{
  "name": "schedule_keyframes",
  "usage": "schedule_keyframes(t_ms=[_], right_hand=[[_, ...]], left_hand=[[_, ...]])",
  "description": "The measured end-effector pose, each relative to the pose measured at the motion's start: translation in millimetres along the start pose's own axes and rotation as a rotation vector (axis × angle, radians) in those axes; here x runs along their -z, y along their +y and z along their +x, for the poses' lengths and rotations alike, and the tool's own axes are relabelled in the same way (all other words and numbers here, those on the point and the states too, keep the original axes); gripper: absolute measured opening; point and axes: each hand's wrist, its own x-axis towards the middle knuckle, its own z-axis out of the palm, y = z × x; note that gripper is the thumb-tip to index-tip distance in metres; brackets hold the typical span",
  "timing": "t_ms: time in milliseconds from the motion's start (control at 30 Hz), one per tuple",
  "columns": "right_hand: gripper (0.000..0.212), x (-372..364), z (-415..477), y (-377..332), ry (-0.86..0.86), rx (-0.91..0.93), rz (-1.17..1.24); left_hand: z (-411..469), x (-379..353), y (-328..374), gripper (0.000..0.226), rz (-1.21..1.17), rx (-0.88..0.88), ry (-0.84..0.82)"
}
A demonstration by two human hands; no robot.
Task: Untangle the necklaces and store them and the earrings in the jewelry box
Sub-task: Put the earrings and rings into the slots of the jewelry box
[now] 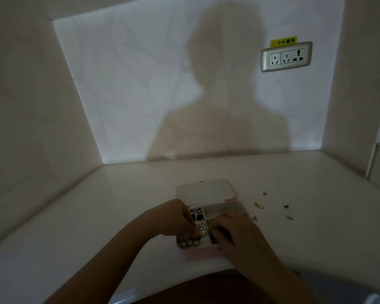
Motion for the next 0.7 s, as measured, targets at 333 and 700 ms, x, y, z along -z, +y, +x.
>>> schedule_keyframes(t_ms=[333,700], right_hand=[[0.024,-0.2,0.3,0.5,-0.015,-0.008,0.005],[0.021,-1.9,0.7,0.8,-0.03,-0.014,0.013]], left_hand=[[5.7,-3.9,2.1,0.03,0.08,0.024,0.046],[2.2,-12.7,-0.1,0.021,0.109,-0.052,0.19]])
